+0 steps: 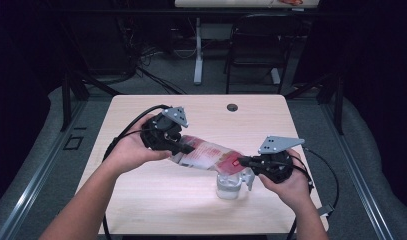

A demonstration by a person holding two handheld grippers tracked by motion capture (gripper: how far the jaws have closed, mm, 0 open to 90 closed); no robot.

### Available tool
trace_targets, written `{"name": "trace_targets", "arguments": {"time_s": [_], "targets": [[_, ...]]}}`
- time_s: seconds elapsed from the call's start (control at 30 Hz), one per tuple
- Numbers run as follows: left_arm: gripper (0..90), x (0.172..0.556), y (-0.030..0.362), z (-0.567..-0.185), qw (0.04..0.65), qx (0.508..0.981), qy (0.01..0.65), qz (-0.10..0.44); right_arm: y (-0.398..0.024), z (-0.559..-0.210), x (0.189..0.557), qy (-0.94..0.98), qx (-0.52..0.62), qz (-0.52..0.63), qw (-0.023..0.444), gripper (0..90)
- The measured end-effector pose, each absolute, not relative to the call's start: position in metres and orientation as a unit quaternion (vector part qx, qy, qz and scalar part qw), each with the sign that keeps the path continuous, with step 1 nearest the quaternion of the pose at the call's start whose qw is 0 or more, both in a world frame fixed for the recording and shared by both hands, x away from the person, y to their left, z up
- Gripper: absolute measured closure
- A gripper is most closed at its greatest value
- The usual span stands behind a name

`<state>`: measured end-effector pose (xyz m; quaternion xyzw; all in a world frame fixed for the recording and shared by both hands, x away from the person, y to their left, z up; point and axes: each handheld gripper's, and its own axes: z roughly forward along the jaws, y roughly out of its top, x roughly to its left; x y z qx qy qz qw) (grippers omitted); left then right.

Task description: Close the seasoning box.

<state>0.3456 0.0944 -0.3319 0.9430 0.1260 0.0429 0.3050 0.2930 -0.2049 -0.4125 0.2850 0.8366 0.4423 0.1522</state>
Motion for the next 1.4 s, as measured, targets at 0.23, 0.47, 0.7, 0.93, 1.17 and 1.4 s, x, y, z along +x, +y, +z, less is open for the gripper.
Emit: {"name": "trace_targets", "arguments": {"time_s": [0.23,0.47,0.7,0.93,1.17,1.4], "targets": [[76.4,0.345,0.093,-0.329,0.302,0.944,0.124,0.045,-0.206,-0.411,0.292,0.835,0.285,0.445,0.152,90.0],[76.4,0.343,0.093,-0.327,0.303,0.944,0.123,0.047,-0.207,-0.41,0.291,0.833,0.286,0.449,0.152,90.0],[76.5,0.343,0.093,-0.326,0.301,0.945,0.123,0.045,-0.207,-0.41,0.29,0.834,0.284,0.451,0.146,90.0],[76.5,0.342,0.093,-0.322,0.298,0.946,0.123,0.044,-0.207,-0.411,0.291,0.833,0.281,0.457,0.135,90.0],[76.5,0.341,0.093,-0.32,0.298,0.946,0.123,0.046,-0.207,-0.41,0.29,0.831,0.281,0.461,0.133,90.0],[76.5,0.341,0.092,-0.319,0.297,0.946,0.121,0.044,-0.208,-0.408,0.288,0.832,0.279,0.46,0.132,90.0]]}}
